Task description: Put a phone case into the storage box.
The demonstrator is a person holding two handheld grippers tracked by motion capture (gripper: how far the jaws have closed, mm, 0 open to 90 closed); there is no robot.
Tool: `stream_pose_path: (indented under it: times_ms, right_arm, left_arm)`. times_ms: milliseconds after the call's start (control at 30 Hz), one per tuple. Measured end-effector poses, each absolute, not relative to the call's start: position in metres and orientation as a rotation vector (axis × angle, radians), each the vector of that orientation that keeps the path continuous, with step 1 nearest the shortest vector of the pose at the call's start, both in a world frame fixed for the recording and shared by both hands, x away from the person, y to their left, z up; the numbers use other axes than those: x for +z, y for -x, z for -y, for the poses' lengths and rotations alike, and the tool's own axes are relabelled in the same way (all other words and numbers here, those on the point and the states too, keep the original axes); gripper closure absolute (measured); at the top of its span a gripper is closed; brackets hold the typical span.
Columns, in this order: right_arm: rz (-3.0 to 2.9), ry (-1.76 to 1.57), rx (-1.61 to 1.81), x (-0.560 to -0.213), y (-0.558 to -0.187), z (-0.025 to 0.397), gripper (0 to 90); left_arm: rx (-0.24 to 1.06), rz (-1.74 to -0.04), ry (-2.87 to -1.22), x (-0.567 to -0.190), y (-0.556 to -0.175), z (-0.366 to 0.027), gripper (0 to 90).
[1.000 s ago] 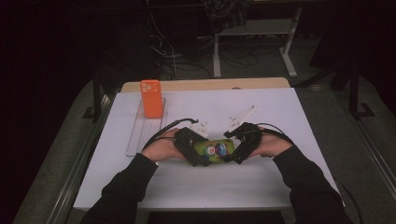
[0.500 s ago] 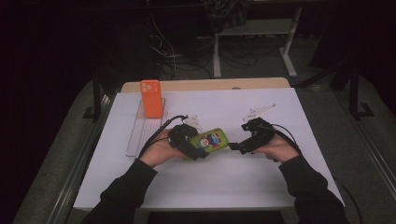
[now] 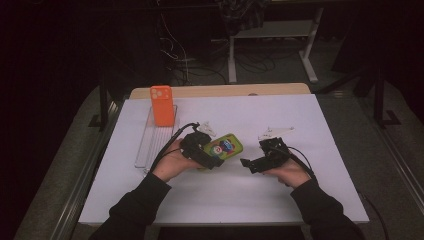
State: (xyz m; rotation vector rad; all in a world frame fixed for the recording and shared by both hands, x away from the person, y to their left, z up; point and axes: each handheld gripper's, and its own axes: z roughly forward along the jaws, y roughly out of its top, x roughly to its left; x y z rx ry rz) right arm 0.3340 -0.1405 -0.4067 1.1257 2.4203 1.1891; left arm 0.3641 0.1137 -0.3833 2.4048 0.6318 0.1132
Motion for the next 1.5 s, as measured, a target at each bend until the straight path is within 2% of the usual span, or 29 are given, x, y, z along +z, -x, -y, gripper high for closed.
stream_pose_path:
  times_ms: [300, 1500]
  right_arm:
    - [-2.418, -1.078, 1.135, -0.412, -0.331, 0.131, 1.4]
    - [-2.231, -0.361, 0.718, -0.417, -0.305, 0.109, 1.1]
  left_arm:
    - [0.105, -0.624, -2.411, -0.383, -0.364, -0.114, 15.5]
    - [0.096, -0.644, -2.4, -0.386, -0.367, -0.116, 15.6]
